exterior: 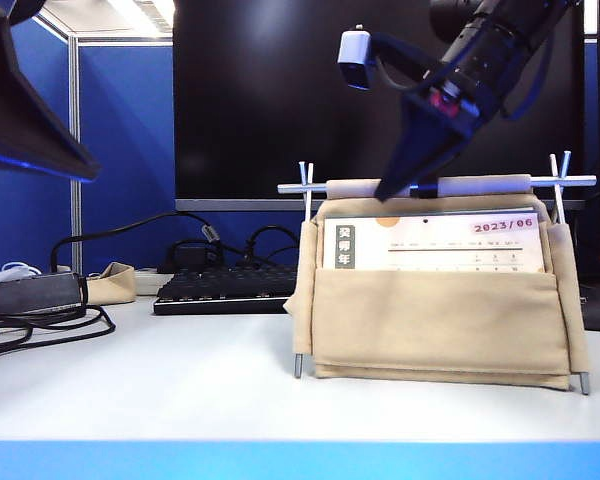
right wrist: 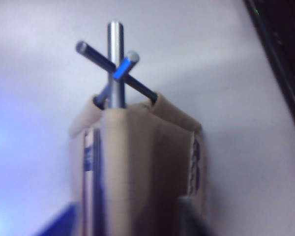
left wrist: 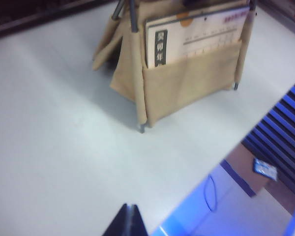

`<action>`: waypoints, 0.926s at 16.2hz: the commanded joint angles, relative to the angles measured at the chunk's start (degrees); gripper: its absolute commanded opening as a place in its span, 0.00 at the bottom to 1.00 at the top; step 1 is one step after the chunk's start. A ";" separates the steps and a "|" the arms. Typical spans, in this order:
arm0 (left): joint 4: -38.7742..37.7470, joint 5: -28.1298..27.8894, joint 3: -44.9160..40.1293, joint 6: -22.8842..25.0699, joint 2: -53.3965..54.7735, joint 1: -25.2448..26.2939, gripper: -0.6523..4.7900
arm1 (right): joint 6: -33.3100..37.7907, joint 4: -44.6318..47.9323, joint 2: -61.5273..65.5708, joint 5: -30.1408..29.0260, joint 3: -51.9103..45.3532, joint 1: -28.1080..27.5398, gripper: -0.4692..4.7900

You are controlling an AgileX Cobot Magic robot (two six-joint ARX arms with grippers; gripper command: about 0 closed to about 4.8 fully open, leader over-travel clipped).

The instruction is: Turn one page of the calendar.

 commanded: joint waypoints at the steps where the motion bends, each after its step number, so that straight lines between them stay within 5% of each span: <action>1: 5.33 -2.12 0.04 0.44 -0.07 0.02 0.11 | 5.27 2.43 -2.23 -6.80 1.07 -0.04 0.69; 3: 9.66 -5.84 0.11 0.42 -0.15 0.02 0.14 | 11.04 7.17 -5.99 -16.20 1.07 -0.17 0.69; 5: 10.64 -12.00 1.66 0.57 -1.11 0.07 0.19 | 15.30 11.13 -11.74 -17.14 1.05 -0.17 0.61; 8: 10.69 -23.47 4.24 3.21 -7.56 0.15 0.16 | 19.52 9.11 -21.64 -16.52 0.96 -1.53 0.40; 10: 8.74 -25.81 4.33 3.67 -16.41 0.22 0.13 | 19.50 1.07 -28.13 -11.74 0.87 -1.53 0.10; 12: 1.16 -24.72 4.28 1.64 -24.37 0.20 0.11 | 20.31 -2.29 -34.42 -9.46 -2.25 -1.51 0.07; 15: -9.97 -24.70 3.76 -1.29 -31.91 0.20 0.11 | 29.86 6.91 -48.06 -6.08 -18.75 -1.53 0.07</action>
